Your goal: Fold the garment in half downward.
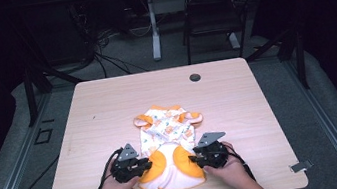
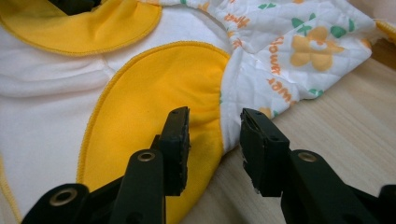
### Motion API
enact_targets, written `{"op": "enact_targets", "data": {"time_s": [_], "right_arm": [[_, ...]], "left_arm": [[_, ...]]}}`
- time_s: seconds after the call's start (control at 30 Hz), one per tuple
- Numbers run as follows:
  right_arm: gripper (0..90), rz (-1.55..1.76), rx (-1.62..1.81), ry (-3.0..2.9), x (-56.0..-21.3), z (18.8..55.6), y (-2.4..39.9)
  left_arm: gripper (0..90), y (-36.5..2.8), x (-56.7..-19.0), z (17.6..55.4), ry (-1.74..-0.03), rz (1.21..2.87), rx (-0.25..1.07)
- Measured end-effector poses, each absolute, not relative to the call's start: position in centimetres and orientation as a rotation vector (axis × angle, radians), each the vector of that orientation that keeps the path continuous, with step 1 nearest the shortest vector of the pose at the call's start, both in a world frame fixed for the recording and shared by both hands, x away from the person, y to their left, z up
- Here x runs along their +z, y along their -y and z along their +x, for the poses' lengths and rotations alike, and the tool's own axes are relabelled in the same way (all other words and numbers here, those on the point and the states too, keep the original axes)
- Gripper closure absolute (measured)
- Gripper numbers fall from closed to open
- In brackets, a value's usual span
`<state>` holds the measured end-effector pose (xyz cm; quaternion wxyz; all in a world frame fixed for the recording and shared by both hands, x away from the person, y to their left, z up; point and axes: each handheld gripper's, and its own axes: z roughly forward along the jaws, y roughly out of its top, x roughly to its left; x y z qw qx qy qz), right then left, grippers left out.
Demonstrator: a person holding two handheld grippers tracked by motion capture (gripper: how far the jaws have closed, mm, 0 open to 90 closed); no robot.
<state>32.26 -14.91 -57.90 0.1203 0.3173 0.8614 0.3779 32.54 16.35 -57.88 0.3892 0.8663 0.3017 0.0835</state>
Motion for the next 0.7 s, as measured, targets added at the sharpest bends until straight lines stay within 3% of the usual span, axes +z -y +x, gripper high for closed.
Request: {"op": "enact_targets", "data": {"time_s": [0.7], "right_arm": [[62.6,0.896,1.081,-2.599,-57.5,30.6,15.7]], "left_arm": [[75.0,-15.9,-57.6,30.2,-0.724,2.247,0.156]]}}
